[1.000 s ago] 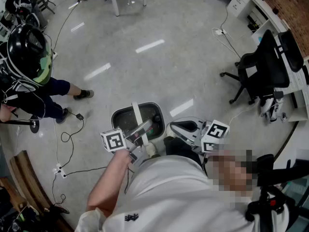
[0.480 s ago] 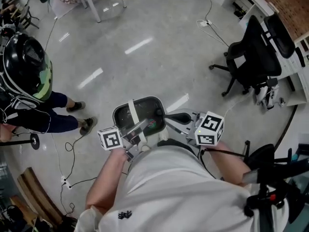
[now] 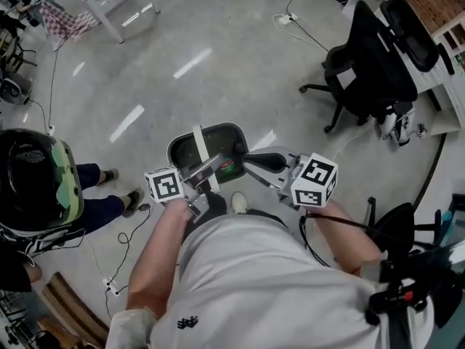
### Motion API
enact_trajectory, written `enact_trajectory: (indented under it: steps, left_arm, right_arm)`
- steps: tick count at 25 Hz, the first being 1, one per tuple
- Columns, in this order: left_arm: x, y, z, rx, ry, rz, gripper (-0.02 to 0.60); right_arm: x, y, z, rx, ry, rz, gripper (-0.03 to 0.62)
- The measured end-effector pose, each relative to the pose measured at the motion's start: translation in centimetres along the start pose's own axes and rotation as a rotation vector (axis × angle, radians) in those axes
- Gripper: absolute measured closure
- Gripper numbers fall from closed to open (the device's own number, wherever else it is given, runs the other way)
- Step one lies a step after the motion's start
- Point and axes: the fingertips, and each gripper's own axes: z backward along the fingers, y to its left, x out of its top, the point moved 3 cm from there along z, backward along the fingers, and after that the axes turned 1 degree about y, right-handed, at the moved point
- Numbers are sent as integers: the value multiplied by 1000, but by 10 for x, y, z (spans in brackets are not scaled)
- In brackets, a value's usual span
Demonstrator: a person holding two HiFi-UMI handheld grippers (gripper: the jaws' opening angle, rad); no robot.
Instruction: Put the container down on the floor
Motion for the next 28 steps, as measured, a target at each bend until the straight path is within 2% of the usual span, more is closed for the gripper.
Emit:
enact_trajectory:
  steps: [4, 7, 10, 13, 20, 23, 28]
  left_arm:
    - [32, 23, -34, -9, 41, 39, 529]
    - [60, 41, -55, -35, 87, -1, 529]
    - [86, 62, -89, -74, 133, 4, 529]
    - [111, 88, -124, -96, 165, 21, 529]
    - [191, 158, -194, -83, 243, -6, 534]
    - [226, 192, -218, -74, 228, 7, 538]
    - [275, 258, -268, -31, 184, 44, 540]
  right_arm:
    - [9, -41, -3, -50, -18, -27, 574]
    - [17, -71, -12, -101, -16, -41, 574]
    - [26, -110, -15, -169, -5, -73, 565]
    - [40, -152, -20, -215, 19, -110, 509]
    - [77, -269, -41, -302, 32, -148, 507]
    - [86, -313, -52, -306, 54, -147, 507]
    - [81, -394, -66, -242, 113, -159, 507]
